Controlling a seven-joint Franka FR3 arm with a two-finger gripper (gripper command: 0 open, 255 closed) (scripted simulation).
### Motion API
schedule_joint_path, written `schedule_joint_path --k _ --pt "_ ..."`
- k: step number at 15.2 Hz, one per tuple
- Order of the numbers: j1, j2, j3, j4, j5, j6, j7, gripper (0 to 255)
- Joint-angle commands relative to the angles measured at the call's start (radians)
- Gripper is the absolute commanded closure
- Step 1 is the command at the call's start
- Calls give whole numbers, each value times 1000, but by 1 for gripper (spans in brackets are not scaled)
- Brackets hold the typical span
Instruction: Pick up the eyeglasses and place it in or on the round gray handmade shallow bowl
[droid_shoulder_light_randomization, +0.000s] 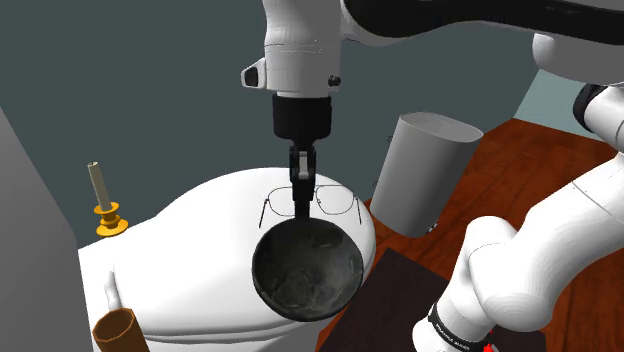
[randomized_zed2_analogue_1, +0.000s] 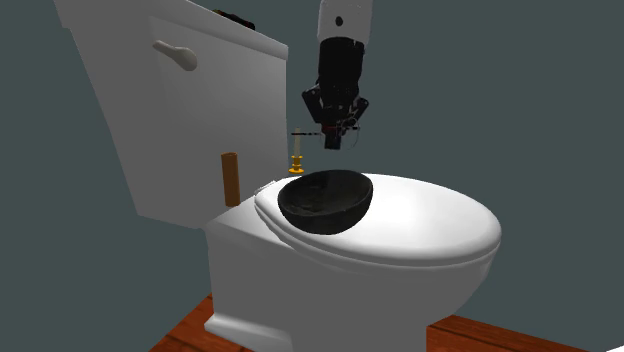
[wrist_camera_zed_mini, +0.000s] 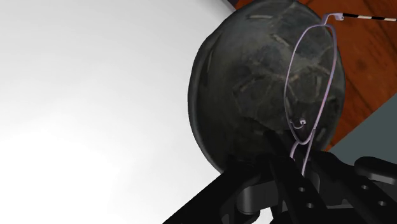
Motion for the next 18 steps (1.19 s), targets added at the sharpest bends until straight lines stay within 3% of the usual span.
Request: schedule_joint_path --k 1,7,15,16,18 --pt "1 -9 0 -34 2 25 -6 255" --pt "4 -26 7 -138 9 111 -21 255" --pt "4 -25 7 -137 9 111 -20 255" --pt "4 -25 7 -137 9 111 -20 0" --pt "4 -25 7 -137 9 111 -20 0"
